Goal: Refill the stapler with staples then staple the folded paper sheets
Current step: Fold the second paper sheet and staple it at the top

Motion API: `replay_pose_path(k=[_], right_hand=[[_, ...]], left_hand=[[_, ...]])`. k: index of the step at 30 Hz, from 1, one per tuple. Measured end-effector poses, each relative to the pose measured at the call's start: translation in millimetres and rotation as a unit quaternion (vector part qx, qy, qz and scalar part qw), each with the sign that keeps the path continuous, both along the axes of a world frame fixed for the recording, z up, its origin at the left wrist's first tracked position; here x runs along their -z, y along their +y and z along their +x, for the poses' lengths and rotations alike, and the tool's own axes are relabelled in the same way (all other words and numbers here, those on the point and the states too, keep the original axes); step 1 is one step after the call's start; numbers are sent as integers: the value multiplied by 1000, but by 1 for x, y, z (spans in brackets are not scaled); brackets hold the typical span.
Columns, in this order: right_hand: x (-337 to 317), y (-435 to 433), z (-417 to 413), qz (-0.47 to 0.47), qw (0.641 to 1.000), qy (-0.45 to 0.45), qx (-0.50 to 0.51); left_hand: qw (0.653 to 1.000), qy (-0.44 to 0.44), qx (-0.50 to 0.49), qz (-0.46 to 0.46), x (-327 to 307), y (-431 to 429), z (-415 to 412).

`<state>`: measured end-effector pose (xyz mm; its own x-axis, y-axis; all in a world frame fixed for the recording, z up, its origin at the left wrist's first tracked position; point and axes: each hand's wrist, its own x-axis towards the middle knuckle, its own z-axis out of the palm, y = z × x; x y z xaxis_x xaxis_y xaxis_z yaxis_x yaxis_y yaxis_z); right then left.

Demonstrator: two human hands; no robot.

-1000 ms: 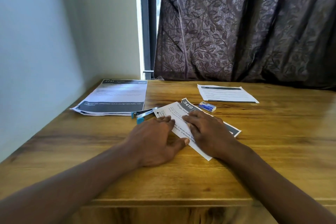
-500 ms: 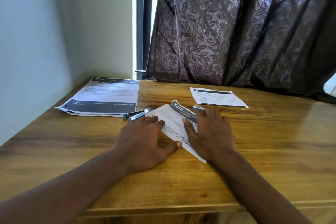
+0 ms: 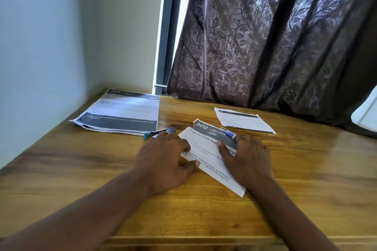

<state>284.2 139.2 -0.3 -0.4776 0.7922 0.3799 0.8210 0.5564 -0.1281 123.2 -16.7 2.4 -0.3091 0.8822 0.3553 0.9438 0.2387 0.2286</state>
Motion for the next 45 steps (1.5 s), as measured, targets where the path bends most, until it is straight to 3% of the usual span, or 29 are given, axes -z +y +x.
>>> replay_pose_path(k=[6, 10, 12, 15, 18, 25, 31, 40, 45], right_hand=[[2, 3, 3, 184, 969, 89, -135], [1, 4, 3, 256, 941, 93, -200], [0, 5, 2, 262, 936, 84, -220], [-1, 7, 0, 256, 938, 67, -222], [-1, 9, 0, 249, 943, 62, -213], [-3, 11, -2, 210, 961, 57, -172], [-11, 12, -32, 123, 961, 92, -228], [4, 21, -71, 34, 922, 213, -321], [3, 26, -69, 20, 918, 213, -334]], left_hand=[[976, -145, 58, 149, -1, 2, -10], [950, -157, 70, 262, -14, 1, -13], [947, -174, 79, 258, -23, 7, -17], [947, -215, 127, 201, -36, 23, -31], [955, -184, 158, 171, -41, 38, -46], [933, -219, 202, 203, -16, 56, -56], [936, -184, 219, 205, -8, 56, -54], [948, -203, 140, 200, -5, 57, -64], [983, -74, 44, 165, -16, 50, -75]])
